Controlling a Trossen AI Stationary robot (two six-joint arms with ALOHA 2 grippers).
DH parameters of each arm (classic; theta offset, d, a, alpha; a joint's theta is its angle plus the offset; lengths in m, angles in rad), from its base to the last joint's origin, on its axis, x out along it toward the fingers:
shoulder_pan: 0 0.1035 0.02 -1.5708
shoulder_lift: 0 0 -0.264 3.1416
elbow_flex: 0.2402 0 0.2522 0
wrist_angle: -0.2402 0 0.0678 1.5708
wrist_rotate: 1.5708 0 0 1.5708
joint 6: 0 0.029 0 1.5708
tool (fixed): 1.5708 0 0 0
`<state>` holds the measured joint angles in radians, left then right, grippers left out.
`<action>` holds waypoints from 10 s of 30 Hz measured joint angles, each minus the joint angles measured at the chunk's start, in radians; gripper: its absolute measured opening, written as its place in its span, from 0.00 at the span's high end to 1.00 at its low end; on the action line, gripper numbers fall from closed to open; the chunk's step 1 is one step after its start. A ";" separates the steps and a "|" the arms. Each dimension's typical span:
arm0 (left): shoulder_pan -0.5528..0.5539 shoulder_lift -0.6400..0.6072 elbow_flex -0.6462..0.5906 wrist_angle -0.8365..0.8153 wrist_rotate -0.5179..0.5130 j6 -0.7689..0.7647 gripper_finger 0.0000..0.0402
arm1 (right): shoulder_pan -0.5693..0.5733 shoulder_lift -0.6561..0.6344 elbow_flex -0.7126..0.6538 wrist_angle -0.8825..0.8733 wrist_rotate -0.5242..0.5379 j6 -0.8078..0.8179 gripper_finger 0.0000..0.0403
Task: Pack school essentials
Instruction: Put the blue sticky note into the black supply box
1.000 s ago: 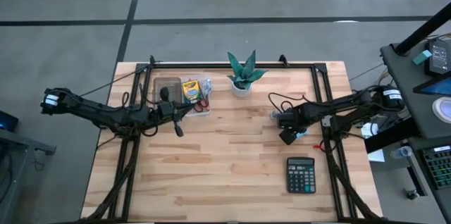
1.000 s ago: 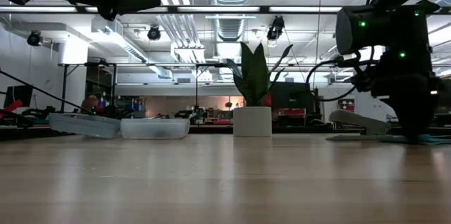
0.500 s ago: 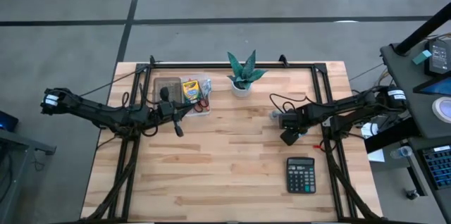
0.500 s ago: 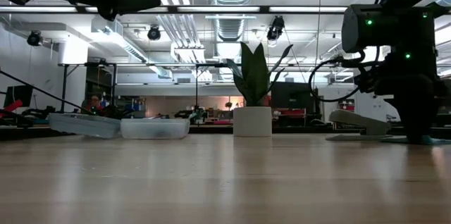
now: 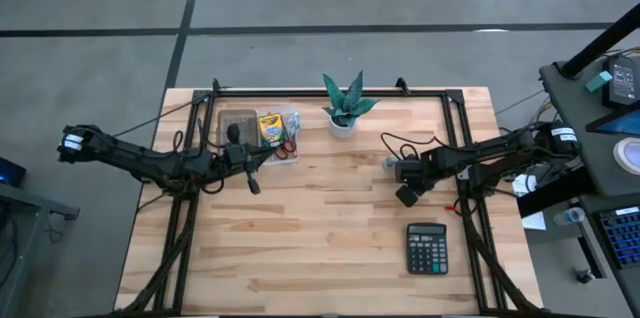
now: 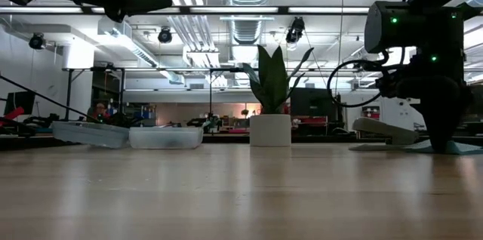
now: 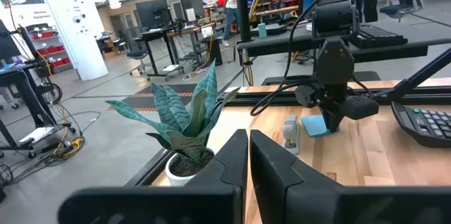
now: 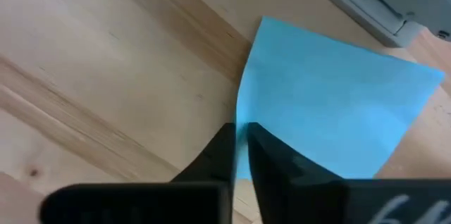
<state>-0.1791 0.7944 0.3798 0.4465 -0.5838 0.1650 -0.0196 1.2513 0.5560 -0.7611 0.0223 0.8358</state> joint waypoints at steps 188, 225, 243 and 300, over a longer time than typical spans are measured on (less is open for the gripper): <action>-0.064 1.216 0.924 -0.771 0.155 -0.707 0.53 | 0.046 -0.204 -0.232 1.332 -0.282 -0.847 0.98; -0.065 1.230 0.854 -0.881 0.215 -0.892 0.56 | 0.045 -0.202 -0.232 1.335 -0.283 -0.874 0.98; -0.078 1.223 0.850 -0.898 0.206 -0.830 1.00 | 0.045 -0.203 -0.218 1.343 -0.283 -0.874 0.98; -0.119 0.889 0.619 -0.842 0.211 -0.445 1.00 | 0.021 0.526 0.414 0.912 -0.100 -0.365 0.94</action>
<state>-0.2981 1.6837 0.9988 -0.3955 -0.3726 -0.2803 0.0013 1.7770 0.9705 0.1505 -0.0775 0.4707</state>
